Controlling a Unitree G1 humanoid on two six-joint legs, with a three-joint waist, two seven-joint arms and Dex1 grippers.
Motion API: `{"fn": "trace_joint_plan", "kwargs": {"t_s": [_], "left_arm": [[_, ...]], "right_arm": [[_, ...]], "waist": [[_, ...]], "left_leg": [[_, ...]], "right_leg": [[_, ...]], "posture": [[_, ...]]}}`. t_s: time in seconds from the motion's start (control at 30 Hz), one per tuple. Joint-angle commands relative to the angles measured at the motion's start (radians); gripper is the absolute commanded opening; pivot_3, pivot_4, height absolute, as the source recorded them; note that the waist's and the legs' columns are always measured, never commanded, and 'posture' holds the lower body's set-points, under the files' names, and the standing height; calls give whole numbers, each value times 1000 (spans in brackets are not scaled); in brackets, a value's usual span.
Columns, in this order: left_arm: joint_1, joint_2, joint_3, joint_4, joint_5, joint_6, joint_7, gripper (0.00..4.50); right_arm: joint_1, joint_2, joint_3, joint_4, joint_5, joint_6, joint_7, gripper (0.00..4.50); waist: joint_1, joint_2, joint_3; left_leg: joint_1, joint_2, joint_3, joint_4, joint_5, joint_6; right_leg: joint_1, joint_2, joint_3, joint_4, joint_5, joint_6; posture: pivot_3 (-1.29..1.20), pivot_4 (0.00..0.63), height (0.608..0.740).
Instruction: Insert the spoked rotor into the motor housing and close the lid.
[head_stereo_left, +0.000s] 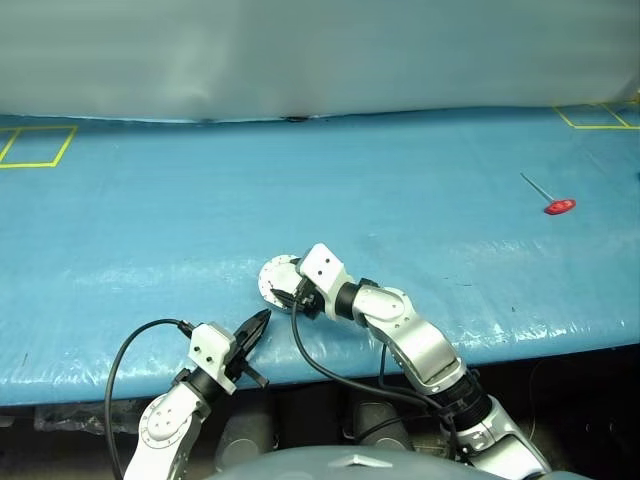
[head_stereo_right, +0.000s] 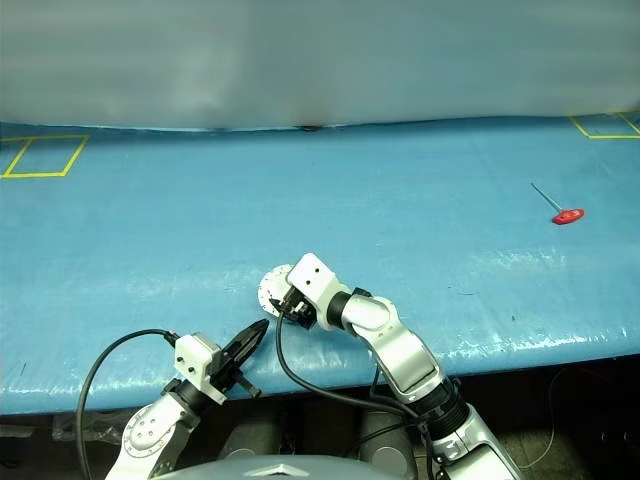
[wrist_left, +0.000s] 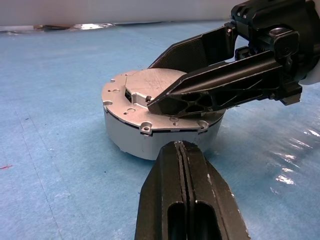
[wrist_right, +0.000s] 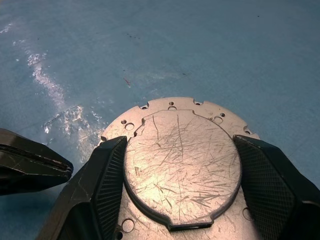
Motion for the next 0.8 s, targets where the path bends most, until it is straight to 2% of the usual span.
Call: {"fn": "trace_joint_plan", "kwargs": {"t_s": [0.03, 0.8], "left_arm": [[4, -4, -1, -1, 9, -31, 7, 0], [28, 7, 33, 29, 83, -110, 87, 0]], "right_arm": [[-12, -1, -8, -10, -6, 6, 2, 3045], [-58, -52, -17, 48, -14, -13, 52, 3045]], "waist": [[0, 0, 0], [2, 0, 0]], "left_leg": [[0, 0, 0, 0, 0, 0], [1, 0, -1, 1, 0, 0]], "right_leg": [[0, 0, 0, 0, 0, 0], [-1, -1, -1, -1, 0, 0]], "posture": [[0, 150, 740], [0, 150, 740]]}}
